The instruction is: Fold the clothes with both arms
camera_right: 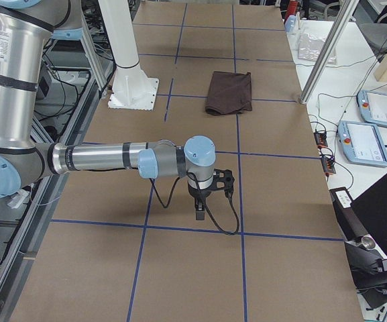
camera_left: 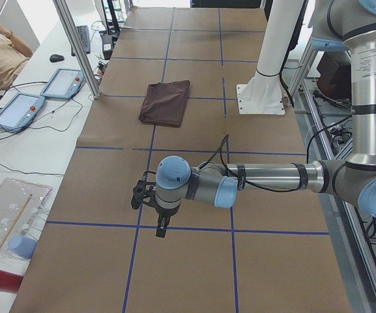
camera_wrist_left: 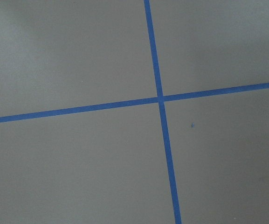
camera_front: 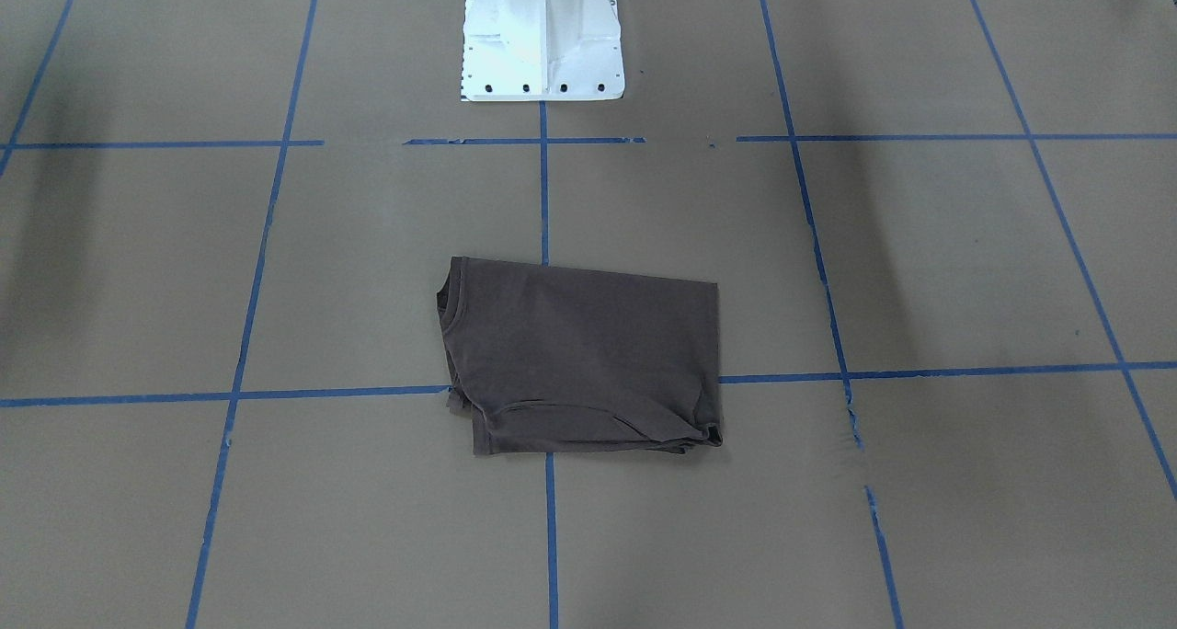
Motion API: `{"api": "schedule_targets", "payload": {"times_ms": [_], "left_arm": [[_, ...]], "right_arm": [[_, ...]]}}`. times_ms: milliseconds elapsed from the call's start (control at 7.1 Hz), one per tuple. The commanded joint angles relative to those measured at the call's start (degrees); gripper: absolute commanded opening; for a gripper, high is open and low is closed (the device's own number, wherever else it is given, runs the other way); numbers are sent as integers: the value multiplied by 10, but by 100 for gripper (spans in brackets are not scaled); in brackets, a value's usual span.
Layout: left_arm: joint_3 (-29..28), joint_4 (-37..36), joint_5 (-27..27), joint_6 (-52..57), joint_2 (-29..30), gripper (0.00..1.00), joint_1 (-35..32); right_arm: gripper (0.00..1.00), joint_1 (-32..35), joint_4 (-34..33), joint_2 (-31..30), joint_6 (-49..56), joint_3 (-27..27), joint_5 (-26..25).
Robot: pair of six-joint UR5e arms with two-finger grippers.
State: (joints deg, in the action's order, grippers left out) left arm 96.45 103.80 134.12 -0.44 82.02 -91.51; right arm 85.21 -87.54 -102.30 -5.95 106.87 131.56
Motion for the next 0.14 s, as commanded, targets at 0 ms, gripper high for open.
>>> {"api": "schedule_targets", "payload": {"times_ms": [0], "left_arm": [[0,0,0,0,0,100,0]], "right_arm": [[100,0,0,0,0,0,0]]}}
